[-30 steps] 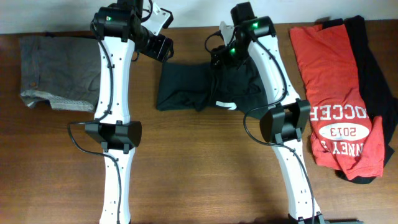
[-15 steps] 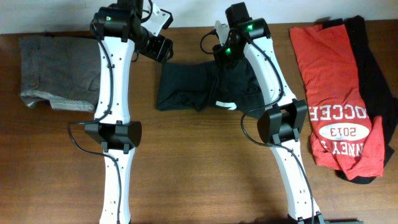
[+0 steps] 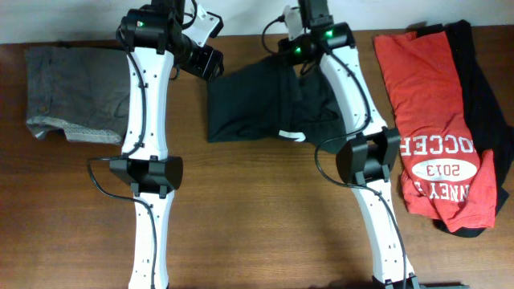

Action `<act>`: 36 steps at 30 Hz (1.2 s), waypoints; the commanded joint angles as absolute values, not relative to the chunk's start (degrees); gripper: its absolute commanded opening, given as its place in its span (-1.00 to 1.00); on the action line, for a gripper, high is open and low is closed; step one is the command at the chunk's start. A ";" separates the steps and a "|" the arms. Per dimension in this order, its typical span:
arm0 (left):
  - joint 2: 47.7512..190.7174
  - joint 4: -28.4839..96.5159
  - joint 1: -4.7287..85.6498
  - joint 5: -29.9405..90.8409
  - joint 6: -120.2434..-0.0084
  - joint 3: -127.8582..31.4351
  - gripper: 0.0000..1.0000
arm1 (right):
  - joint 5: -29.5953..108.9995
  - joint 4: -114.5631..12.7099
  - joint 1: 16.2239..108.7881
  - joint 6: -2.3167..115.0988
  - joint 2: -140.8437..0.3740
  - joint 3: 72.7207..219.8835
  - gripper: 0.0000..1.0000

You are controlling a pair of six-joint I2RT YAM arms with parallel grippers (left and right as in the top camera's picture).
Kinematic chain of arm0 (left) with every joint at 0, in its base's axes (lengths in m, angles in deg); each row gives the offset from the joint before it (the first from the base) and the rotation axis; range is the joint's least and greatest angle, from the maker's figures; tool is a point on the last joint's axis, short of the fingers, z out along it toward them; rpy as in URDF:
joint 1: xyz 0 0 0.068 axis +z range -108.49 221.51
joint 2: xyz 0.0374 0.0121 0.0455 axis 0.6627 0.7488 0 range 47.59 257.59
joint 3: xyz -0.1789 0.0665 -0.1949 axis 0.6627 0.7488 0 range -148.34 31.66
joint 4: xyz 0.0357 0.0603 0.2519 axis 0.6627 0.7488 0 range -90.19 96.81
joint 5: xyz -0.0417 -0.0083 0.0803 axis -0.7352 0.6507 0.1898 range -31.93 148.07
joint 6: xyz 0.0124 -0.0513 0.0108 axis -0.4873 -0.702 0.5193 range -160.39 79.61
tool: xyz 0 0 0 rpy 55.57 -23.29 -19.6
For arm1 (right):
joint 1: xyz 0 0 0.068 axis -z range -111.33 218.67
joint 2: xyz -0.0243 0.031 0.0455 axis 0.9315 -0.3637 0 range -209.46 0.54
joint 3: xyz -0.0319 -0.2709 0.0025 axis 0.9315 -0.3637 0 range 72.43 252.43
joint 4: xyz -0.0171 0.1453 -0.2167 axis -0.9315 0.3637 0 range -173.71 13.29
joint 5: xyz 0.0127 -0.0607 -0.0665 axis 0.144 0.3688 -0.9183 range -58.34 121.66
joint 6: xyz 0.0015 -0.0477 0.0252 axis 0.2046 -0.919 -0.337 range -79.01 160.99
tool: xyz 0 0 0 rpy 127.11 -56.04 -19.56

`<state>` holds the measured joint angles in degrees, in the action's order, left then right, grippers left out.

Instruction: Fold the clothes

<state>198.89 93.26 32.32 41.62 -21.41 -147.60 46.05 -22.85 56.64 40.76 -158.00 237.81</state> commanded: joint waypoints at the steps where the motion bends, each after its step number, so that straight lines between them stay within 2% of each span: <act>1: 197.78 93.32 32.32 42.03 -22.13 -148.01 0.45 | 44.96 -21.63 58.41 41.51 -158.31 237.59 0.02; 2: 197.78 93.30 32.32 42.08 -22.13 -148.01 0.45 | 45.46 -20.36 58.56 41.51 -158.24 237.61 0.37; 3: 197.78 93.32 32.30 42.49 -22.15 -148.01 0.45 | 46.29 -18.79 58.60 41.48 -158.02 237.63 0.61; 8: 197.78 93.32 32.32 44.61 -22.13 -148.01 0.46 | 48.43 -9.19 58.91 41.51 -155.84 237.85 0.86; 10: 197.78 93.32 32.32 44.64 -22.13 -148.01 0.46 | 49.13 -4.91 59.00 41.51 -154.44 238.13 0.87; 14: 197.78 93.35 32.32 45.71 -22.15 -148.01 0.47 | 49.33 3.40 58.78 41.48 -152.38 238.13 0.86; 19: 197.78 93.32 32.32 46.80 -22.15 -148.01 0.47 | 52.46 10.09 57.12 41.46 -152.69 237.72 0.41; 23: 197.78 93.32 32.32 46.78 -22.15 -148.01 0.48 | 51.19 10.24 53.93 41.48 -153.06 237.57 0.33; 27: 197.78 93.39 32.32 46.78 -22.15 -148.01 0.48 | 47.17 9.67 51.09 44.04 -154.46 237.52 0.14; 36: 197.78 95.07 32.32 46.54 -22.17 -148.01 0.48 | 39.89 9.87 50.36 51.67 -155.53 237.52 0.06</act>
